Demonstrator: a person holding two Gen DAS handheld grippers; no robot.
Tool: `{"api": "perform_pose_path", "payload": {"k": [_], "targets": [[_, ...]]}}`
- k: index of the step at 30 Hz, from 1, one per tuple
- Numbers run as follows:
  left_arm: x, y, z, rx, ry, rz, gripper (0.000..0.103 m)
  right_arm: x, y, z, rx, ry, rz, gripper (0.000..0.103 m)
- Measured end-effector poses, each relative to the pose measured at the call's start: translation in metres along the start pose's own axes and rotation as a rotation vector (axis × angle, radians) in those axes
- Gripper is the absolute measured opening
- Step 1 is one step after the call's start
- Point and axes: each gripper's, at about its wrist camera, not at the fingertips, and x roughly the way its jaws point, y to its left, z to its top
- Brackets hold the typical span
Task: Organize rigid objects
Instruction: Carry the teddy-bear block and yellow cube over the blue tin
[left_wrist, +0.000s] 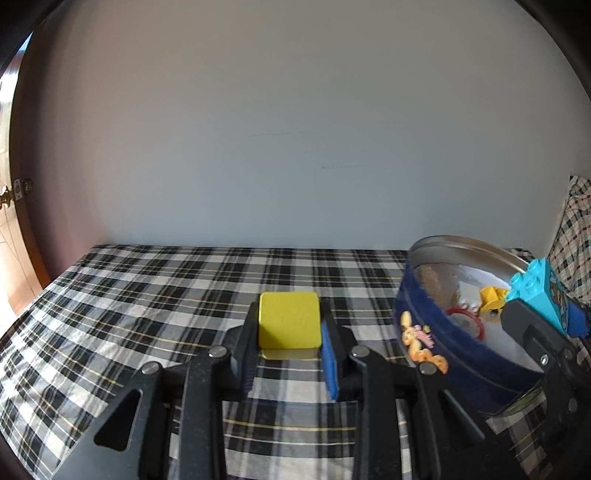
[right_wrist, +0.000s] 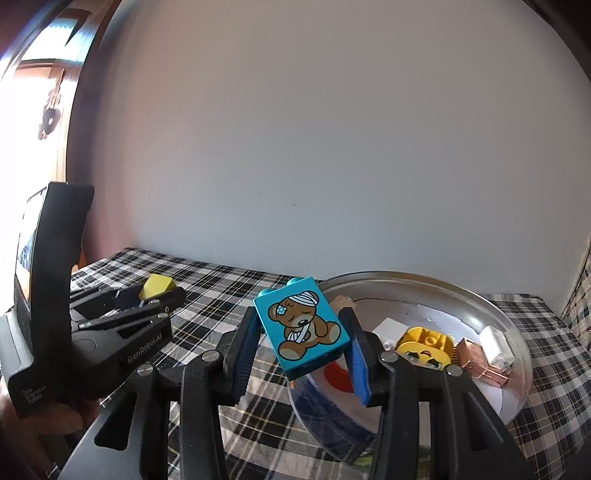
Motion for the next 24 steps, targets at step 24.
{"api": "perform_pose_path", "payload": {"k": [24], "targets": [[-0.006, -0.086, 0.018, 0.040, -0.064, -0.140, 0.028, -0.019, -0.092, 0.009, 0.114, -0.069, -0.152, 0.046]]}}
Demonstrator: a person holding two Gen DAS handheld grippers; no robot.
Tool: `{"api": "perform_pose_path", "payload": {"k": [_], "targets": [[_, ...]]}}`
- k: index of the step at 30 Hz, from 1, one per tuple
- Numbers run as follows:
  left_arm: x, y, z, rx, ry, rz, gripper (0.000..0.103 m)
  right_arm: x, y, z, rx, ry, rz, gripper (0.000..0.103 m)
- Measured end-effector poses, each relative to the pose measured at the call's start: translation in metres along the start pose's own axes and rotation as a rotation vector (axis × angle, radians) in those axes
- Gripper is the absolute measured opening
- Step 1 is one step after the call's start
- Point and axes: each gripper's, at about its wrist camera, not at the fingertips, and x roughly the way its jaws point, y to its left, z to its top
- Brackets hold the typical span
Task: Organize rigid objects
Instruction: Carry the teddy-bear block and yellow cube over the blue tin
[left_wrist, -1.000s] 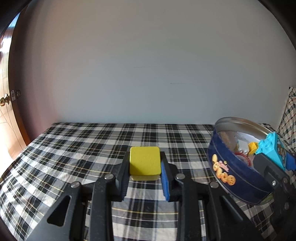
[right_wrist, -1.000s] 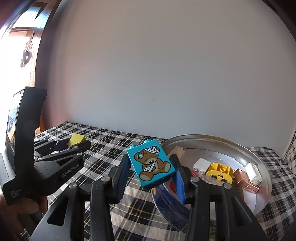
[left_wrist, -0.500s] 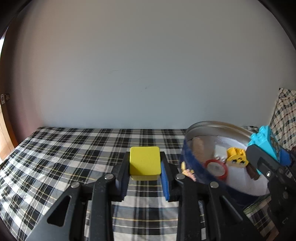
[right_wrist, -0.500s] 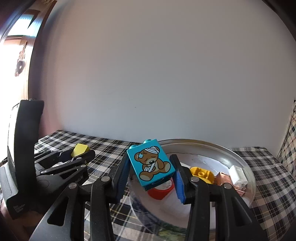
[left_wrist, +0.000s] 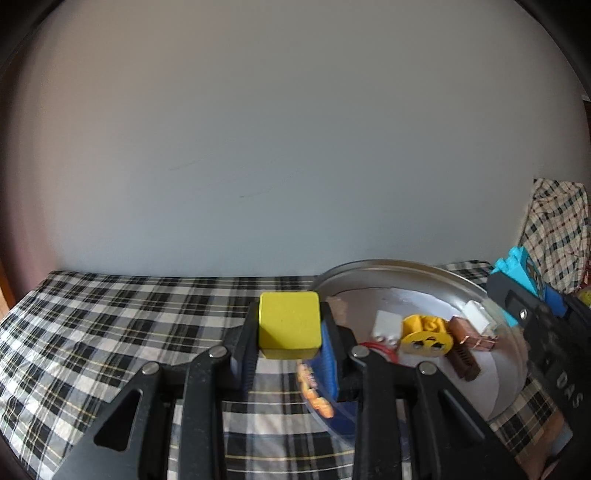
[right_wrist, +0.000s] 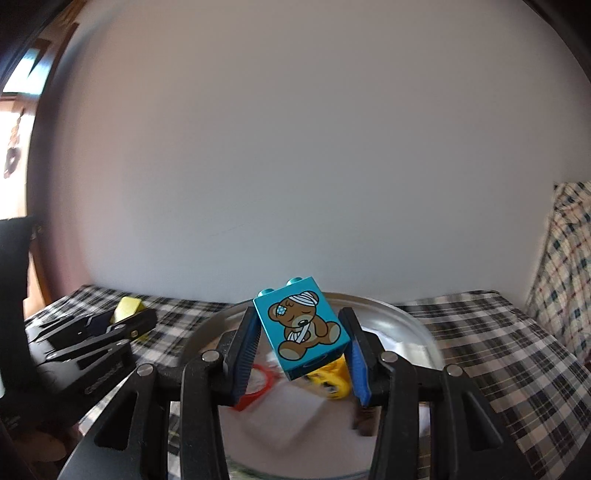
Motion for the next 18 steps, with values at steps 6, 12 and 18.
{"api": "perform_pose_path", "payload": {"k": [6, 12, 18], "targets": [[0.008, -0.024, 0.002, 0.021, 0.012, -0.035, 0.028, 0.002, -0.035, 0.005, 0.048, -0.008, -0.075, 0.046], [0.024, -0.040, 0.002, 0.013, 0.063, -0.084, 0.028, 0.009, -0.057, 0.008, 0.050, -0.013, -0.151, 0.046], [0.042, -0.064, 0.002, 0.048, 0.105, -0.091, 0.028, 0.023, -0.072, 0.010, 0.067, 0.007, -0.191, 0.046]]}}
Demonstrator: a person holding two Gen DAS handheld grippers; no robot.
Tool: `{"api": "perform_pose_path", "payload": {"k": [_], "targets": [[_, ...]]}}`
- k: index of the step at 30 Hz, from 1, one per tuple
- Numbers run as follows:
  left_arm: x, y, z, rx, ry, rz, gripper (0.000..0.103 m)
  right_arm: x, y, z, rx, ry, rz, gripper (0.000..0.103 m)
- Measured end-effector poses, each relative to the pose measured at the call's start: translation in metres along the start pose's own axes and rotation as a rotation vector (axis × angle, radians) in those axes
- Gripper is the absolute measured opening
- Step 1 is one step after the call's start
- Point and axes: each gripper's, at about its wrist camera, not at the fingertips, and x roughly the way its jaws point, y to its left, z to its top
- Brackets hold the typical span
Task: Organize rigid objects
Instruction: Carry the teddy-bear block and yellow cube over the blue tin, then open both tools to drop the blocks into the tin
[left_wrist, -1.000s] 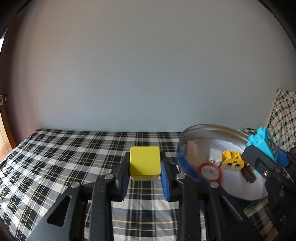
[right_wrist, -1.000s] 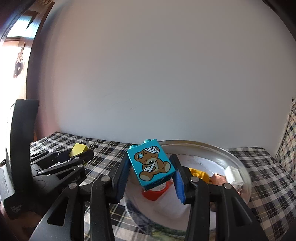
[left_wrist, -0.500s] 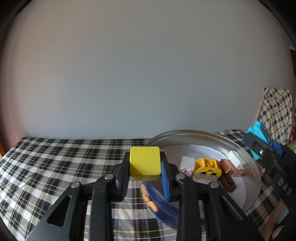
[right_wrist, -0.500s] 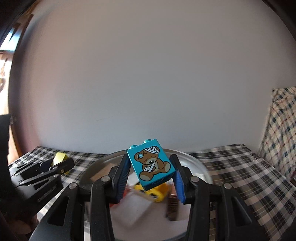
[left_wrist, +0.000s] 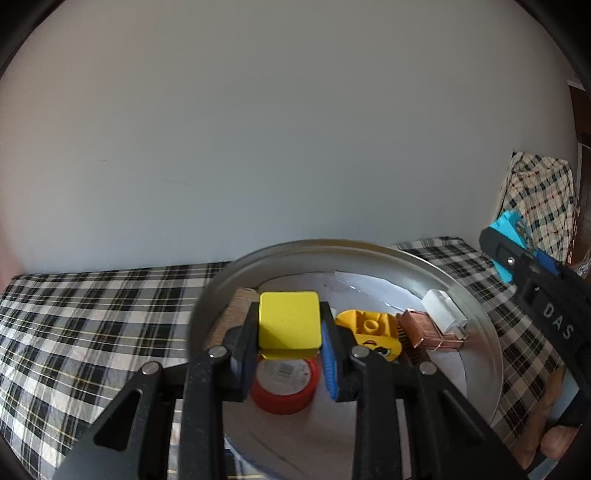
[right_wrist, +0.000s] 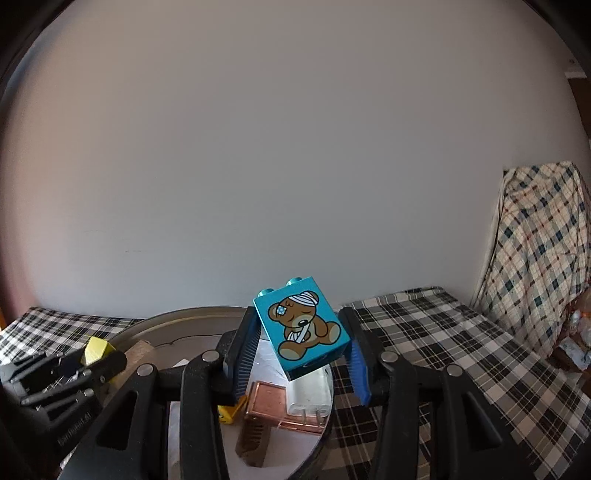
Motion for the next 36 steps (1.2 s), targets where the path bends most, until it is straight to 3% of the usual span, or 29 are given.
{"api": "perform_pose_path", "payload": {"k": [6, 27, 29, 33, 34, 36], "targets": [[0.009, -0.017, -0.001, 0.031, 0.036, 0.004, 0.028, 0.017, 0.000, 0.001, -0.036, 0.025, -0.016, 0.046], [0.023, -0.022, -0.004, 0.032, 0.111, 0.061, 0.030, 0.051, 0.022, -0.015, -0.085, 0.233, 0.087, 0.048], [0.022, -0.023, -0.004, 0.051, 0.104, 0.102, 0.041, 0.057, 0.025, -0.019, -0.096, 0.268, 0.085, 0.054], [0.013, -0.012, -0.002, -0.011, 0.080, 0.132, 0.079, 0.053, 0.021, -0.019, -0.096, 0.246, 0.028, 0.060], [0.009, -0.006, -0.001, -0.045, 0.069, 0.134, 0.092, 0.051, 0.016, -0.018, -0.072, 0.233, 0.024, 0.065], [0.002, 0.001, 0.000, -0.083, 0.039, 0.125, 0.102, 0.047, 0.006, -0.015, -0.018, 0.205, 0.018, 0.074]]}}
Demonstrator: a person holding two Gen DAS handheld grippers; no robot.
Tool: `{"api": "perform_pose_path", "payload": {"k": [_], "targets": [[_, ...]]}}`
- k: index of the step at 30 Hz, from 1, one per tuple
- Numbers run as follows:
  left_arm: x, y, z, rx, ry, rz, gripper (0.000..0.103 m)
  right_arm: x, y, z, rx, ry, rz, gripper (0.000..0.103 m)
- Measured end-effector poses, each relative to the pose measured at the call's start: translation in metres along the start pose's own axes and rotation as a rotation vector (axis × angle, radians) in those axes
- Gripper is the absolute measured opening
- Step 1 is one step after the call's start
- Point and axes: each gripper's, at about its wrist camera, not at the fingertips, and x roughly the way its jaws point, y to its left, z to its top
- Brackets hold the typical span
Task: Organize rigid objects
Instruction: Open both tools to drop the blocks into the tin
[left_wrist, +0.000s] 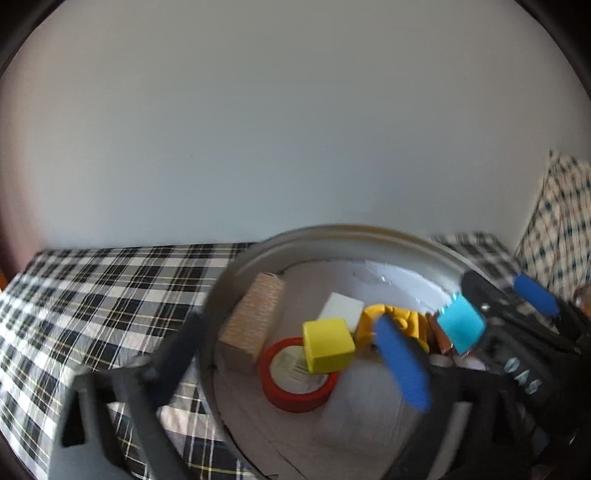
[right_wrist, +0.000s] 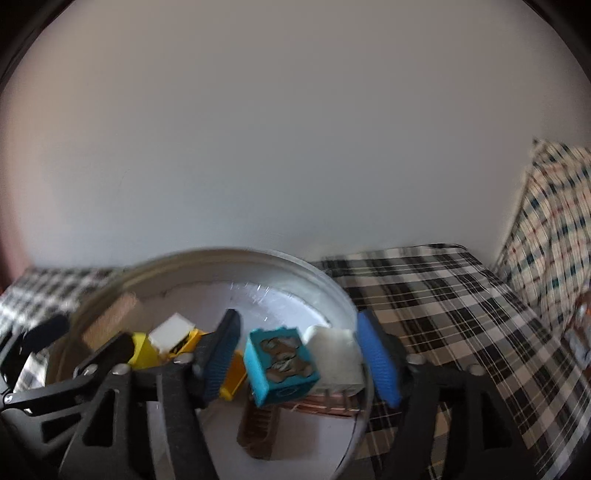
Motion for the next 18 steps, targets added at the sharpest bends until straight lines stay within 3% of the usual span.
{"api": "perform_pose_path", "payload": {"k": [2, 3, 12, 18], "targets": [[-0.006, 0.004, 0.000, -0.011, -0.027, -0.016, 0.103, -0.005, -0.010, 0.001, 0.056, -0.025, 0.018, 0.089], [-0.009, 0.003, -0.001, -0.006, -0.038, -0.019, 0.103, -0.007, -0.014, 0.001, 0.081, -0.039, 0.035, 0.091], [-0.024, 0.002, -0.005, 0.033, -0.093, 0.003, 0.103, -0.022, -0.005, 0.000, 0.065, -0.134, 0.032, 0.091], [-0.034, 0.006, -0.012, 0.088, -0.132, 0.066, 0.103, -0.030, -0.004, -0.007, 0.055, -0.158, 0.058, 0.091]]}}
